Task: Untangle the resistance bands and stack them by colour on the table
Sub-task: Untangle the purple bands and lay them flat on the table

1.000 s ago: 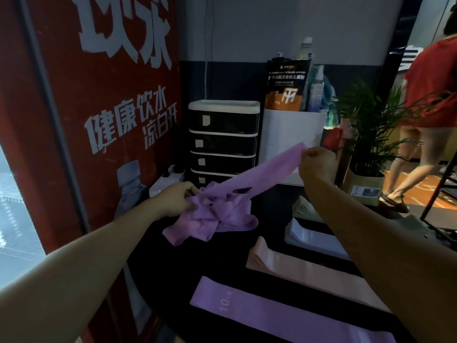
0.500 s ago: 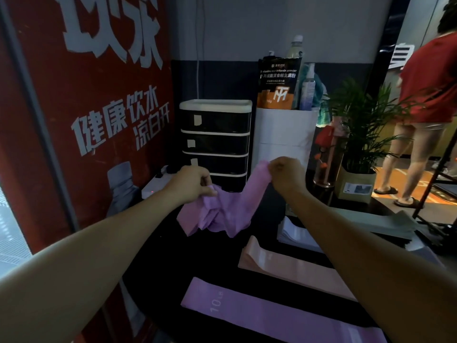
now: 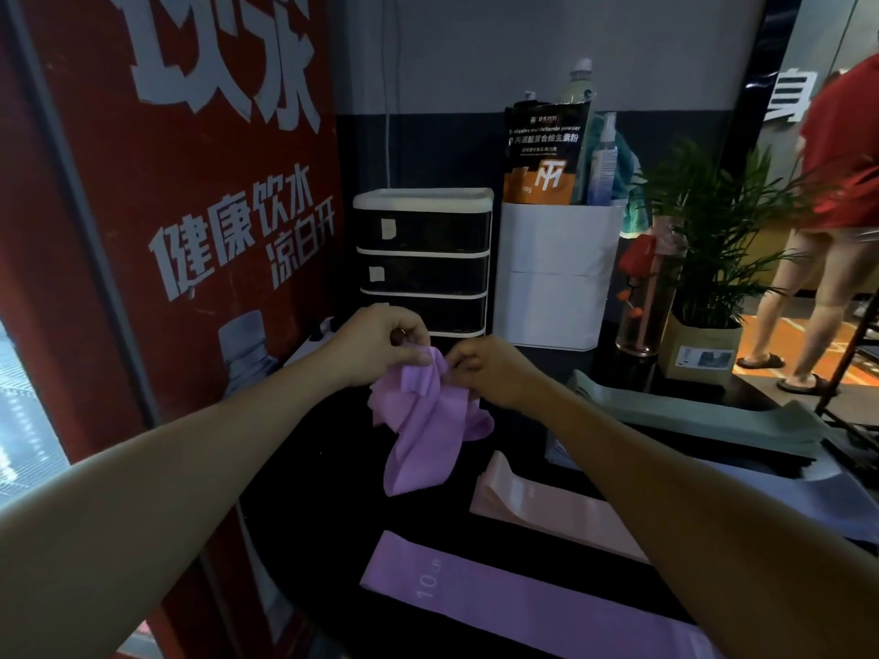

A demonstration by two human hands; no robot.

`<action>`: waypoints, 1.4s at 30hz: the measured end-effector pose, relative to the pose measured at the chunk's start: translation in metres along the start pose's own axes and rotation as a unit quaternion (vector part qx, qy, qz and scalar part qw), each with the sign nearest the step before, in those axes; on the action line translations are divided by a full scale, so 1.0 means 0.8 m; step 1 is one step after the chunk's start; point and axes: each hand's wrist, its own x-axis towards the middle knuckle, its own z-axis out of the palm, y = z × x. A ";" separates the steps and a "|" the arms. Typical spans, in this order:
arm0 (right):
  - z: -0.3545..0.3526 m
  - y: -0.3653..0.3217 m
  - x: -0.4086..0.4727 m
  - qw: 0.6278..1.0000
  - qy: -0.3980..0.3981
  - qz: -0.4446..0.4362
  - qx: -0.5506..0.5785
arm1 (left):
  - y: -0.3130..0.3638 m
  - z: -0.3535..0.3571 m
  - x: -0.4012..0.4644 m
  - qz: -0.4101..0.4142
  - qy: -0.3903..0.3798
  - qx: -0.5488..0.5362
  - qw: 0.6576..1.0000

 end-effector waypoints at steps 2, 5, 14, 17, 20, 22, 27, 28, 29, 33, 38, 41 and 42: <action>-0.001 0.003 -0.001 1.000 0.020 0.015 -0.004 | -0.005 -0.003 0.000 -0.008 0.008 0.022 1.000; -0.006 0.008 -0.001 0.998 0.058 0.029 -0.019 | -0.012 -0.003 -0.002 -0.025 0.011 0.039 0.999; -0.013 0.024 0.000 0.986 0.128 0.085 -0.067 | -0.005 -0.008 -0.006 -0.043 0.049 -0.008 0.998; -0.029 0.042 -0.008 0.977 0.152 0.134 -0.067 | -0.011 -0.025 -0.006 -0.065 0.083 -0.058 0.993; -0.038 0.046 -0.016 0.973 0.159 0.138 -0.093 | -0.015 -0.028 0.001 -0.072 0.121 -0.112 0.984; -0.040 0.044 -0.016 0.973 0.157 0.136 -0.102 | -0.016 -0.022 0.009 -0.076 0.153 -0.136 0.976; -0.044 0.038 -0.008 0.975 0.149 0.107 -0.127 | -0.028 0.000 0.030 -0.098 0.238 -0.090 0.962; -0.045 0.039 -0.008 0.975 0.153 0.099 -0.129 | -0.034 0.005 0.033 -0.108 0.236 -0.062 0.964; -0.046 0.040 -0.007 0.975 0.157 0.090 -0.128 | -0.041 0.011 0.036 -0.117 0.214 -0.022 0.970; -0.050 0.037 -0.004 0.981 0.147 0.062 -0.109 | -0.049 0.038 0.041 -0.129 0.099 0.081 0.983; -0.056 0.019 -0.002 0.987 0.115 0.041 -0.101 | -0.033 0.040 0.040 -0.128 0.091 0.011 0.988; -0.059 0.002 -0.002 0.987 0.106 0.015 -0.118 | -0.020 0.037 0.034 -0.107 0.093 -0.044 0.989; -0.060 -0.004 -0.003 0.987 0.105 0.005 -0.123 | -0.014 0.036 0.032 -0.104 0.091 -0.067 0.988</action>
